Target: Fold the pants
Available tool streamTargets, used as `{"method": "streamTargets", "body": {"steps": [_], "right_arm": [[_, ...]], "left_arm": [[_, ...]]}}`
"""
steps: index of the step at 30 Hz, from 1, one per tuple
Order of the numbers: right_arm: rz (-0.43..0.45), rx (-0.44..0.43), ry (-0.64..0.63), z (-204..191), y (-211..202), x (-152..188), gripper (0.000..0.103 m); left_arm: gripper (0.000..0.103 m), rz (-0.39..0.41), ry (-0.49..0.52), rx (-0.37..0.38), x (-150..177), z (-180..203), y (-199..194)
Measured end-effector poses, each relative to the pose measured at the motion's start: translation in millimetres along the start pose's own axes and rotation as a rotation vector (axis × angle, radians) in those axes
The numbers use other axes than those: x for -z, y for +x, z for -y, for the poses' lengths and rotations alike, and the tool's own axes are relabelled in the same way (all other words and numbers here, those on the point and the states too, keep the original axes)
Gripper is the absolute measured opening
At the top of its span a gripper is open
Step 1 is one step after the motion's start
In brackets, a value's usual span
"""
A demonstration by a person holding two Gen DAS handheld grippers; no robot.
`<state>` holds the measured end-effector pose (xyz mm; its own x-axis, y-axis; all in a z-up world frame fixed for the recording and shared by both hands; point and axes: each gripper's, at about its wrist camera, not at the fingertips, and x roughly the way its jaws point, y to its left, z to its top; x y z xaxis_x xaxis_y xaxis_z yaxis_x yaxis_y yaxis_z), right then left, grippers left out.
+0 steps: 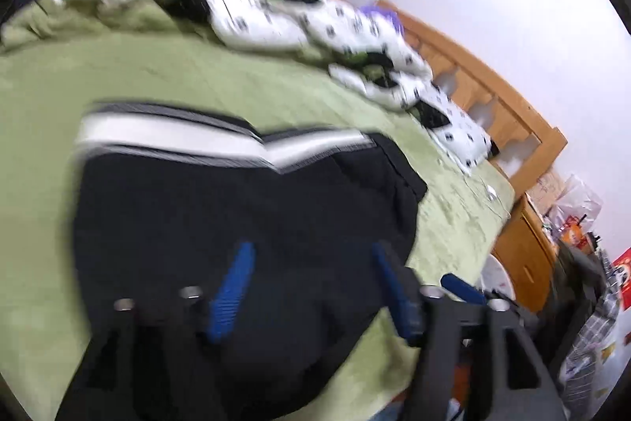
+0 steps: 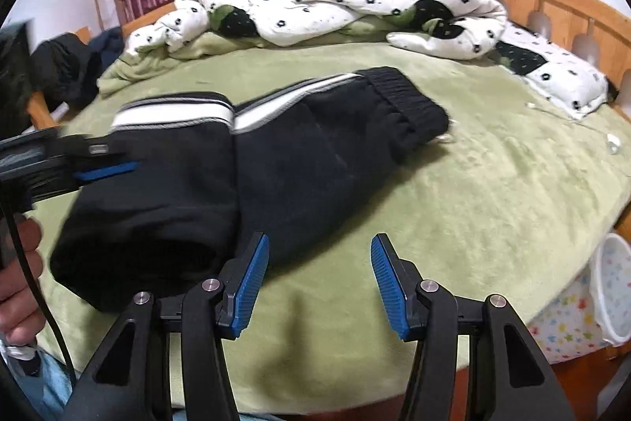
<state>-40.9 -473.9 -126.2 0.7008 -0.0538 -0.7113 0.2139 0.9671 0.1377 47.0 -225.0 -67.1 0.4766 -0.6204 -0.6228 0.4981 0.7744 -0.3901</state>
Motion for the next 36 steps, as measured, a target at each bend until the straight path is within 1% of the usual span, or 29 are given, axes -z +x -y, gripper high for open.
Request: {"method": "streamTargets", "body": {"steps": [1, 3, 4, 6, 8, 9, 11, 12, 14, 15, 16, 17, 18, 19, 20, 21, 22, 23, 25, 29, 30, 34, 36], "right_arm": [[0.001, -0.029, 0.009, -2, 3, -2, 0.055], [-0.004, -0.107, 0.039, -9, 14, -9, 0.062], [-0.013, -0.136, 0.051, -12, 21, -11, 0.065], [-0.056, -0.202, 0.083, -19, 43, -15, 0.065], [-0.105, -0.232, 0.120, -24, 62, -15, 0.065], [-0.134, -0.257, 0.145, -24, 74, -15, 0.065], [-0.169, -0.296, 0.176, -26, 89, -13, 0.065], [-0.178, -0.298, 0.185, -26, 94, -13, 0.065], [-0.182, -0.286, 0.181, -30, 98, -14, 0.064], [-0.176, -0.282, 0.164, -34, 97, -16, 0.061], [-0.178, -0.295, 0.143, -38, 97, -17, 0.044], [-0.190, -0.295, 0.130, -40, 98, -17, 0.031], [-0.190, -0.278, 0.118, -41, 99, -18, 0.028], [-0.182, -0.270, 0.111, -42, 98, -18, 0.022], [-0.171, -0.275, 0.110, -41, 97, -19, 0.019], [-0.161, -0.287, 0.112, -39, 94, -19, 0.017], [-0.145, -0.297, 0.109, -37, 90, -21, 0.016], [-0.120, -0.304, 0.099, -36, 85, -23, 0.015], [-0.057, -0.296, 0.063, -35, 71, -31, 0.014], [0.050, -0.264, -0.012, -30, 44, -58, 0.013], [0.072, -0.248, -0.031, -27, 38, -64, 0.013], [0.145, -0.139, -0.114, -3, 21, -92, 0.013], [0.172, -0.076, -0.126, 17, 18, -100, 0.012]], "left_arm": [[0.066, 0.016, 0.007, -0.028, 3, -9, -13], [0.067, 0.035, 0.012, -0.100, 16, -30, -43], [0.068, 0.033, 0.014, -0.123, 23, -37, -51], [0.071, 0.014, 0.019, -0.150, 44, -54, -67], [0.071, -0.021, 0.012, -0.153, 67, -61, -69], [0.071, -0.032, 0.010, -0.151, 72, -64, -66], [0.071, -0.053, 0.000, -0.159, 86, -65, -55], [0.071, -0.067, -0.019, -0.163, 90, -66, -48], [0.071, -0.082, -0.067, -0.140, 93, -67, -31], [0.071, -0.088, -0.093, -0.133, 94, -67, -21], [0.071, -0.095, -0.107, -0.132, 95, -67, -14], [0.069, -0.105, -0.123, -0.129, 96, -66, -5], [0.067, -0.104, -0.127, -0.149, 98, -64, 5], [0.045, -0.089, -0.121, -0.176, 100, -63, 8], [0.033, -0.069, -0.106, -0.202, 101, -60, 11], [0.030, -0.064, -0.099, -0.194, 103, -58, 10], [0.024, -0.052, -0.095, -0.201, 103, -56, 9], [0.023, -0.042, -0.087, -0.210, 103, -54, 7], [0.023, -0.046, -0.072, -0.223, 103, -52, 7], [0.032, -0.075, -0.012, -0.252, 102, -38, 6], [0.033, -0.076, 0.024, -0.259, 101, -31, 4], [0.046, -0.055, 0.164, -0.293, 97, 0, 4], [0.048, -0.060, 0.225, -0.289, 94, 19, 11]]}}
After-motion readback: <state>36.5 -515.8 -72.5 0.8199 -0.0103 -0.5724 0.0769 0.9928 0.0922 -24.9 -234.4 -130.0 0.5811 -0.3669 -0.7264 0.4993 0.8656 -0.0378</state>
